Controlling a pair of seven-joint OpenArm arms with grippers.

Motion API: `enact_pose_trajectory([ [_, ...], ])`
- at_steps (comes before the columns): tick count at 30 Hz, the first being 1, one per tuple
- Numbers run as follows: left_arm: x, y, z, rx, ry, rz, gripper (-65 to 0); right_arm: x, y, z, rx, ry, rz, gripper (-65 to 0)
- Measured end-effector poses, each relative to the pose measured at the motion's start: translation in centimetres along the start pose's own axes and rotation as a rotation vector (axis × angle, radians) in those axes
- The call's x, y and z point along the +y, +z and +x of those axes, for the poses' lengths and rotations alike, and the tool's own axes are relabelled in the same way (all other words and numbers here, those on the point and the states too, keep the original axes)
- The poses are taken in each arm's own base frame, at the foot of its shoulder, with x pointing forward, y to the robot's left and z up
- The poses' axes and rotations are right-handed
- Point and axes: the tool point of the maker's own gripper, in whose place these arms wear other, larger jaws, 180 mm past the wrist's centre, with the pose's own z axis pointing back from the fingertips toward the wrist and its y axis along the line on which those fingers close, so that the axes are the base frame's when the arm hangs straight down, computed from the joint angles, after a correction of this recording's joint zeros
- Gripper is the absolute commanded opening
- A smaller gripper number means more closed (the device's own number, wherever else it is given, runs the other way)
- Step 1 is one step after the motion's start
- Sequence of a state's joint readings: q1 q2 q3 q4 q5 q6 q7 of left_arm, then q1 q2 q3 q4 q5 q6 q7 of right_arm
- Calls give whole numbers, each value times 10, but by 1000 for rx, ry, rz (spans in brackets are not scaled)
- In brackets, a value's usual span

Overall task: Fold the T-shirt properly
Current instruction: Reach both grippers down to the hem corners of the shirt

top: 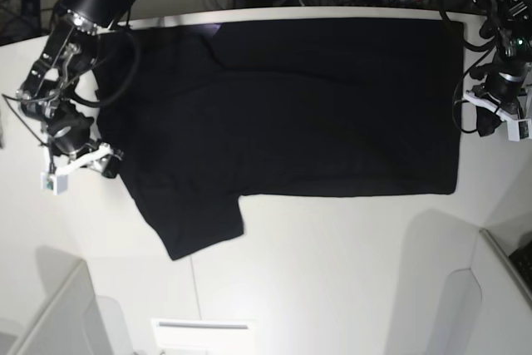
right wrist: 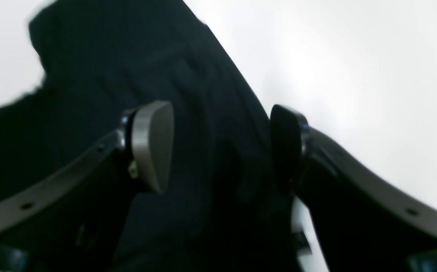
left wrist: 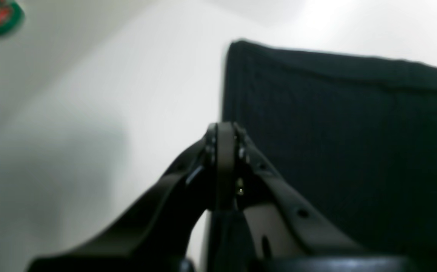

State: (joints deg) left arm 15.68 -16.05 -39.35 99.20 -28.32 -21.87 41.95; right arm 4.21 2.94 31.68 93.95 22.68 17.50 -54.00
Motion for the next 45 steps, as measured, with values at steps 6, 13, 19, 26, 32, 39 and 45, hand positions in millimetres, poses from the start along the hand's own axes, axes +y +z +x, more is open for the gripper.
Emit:
enact_pose_trajectory([
  [6, 8, -24, 0, 22, 27, 19, -650, 27, -29, 16, 24, 90, 69, -284],
  [13, 3, -57, 8, 86, -144, 66, -650, 40, -70, 29, 66, 41, 117, -284],
  [19, 14, -71, 8, 117, -121, 95, -650, 42, -101, 40, 87, -40, 145, -278],
  [26, 12, -76, 10, 114, -105, 84, -650, 28, -122, 51, 80, -116, 129, -278],
  [32, 17, -77, 24, 89, -104, 97, -650, 46, -141, 34, 143, 13, 130, -278],
  [39, 32, -78, 16, 123, -100, 119, -650, 41, -144, 23, 154, 25, 116, -279],
  [45, 31, -80, 10, 137, -93, 108, -403, 39, -143, 22, 148, 18, 116, -281],
])
